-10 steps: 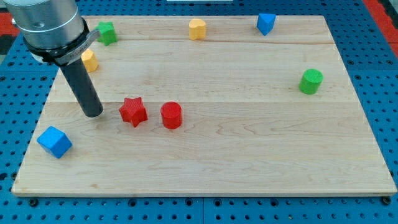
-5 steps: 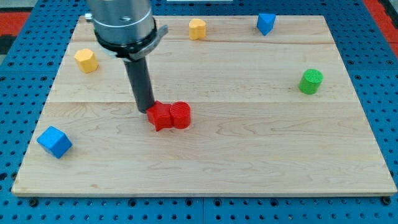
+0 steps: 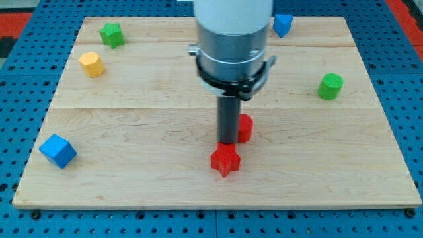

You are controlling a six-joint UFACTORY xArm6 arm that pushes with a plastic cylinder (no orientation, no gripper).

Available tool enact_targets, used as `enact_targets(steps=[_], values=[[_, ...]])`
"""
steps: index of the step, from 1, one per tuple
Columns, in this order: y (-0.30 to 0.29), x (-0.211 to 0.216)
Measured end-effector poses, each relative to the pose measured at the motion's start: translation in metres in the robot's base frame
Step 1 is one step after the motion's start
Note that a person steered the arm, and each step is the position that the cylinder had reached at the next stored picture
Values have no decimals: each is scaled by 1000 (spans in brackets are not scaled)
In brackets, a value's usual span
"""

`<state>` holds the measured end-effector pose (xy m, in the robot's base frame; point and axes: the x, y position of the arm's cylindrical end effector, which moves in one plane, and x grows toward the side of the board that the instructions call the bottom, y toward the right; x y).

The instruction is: Push the red blocks to the right and separate them

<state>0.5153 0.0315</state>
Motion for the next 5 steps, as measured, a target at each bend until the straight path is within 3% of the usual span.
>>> enact_targets(steps=[2, 4, 5], values=[[36, 0], [31, -1], [75, 8]])
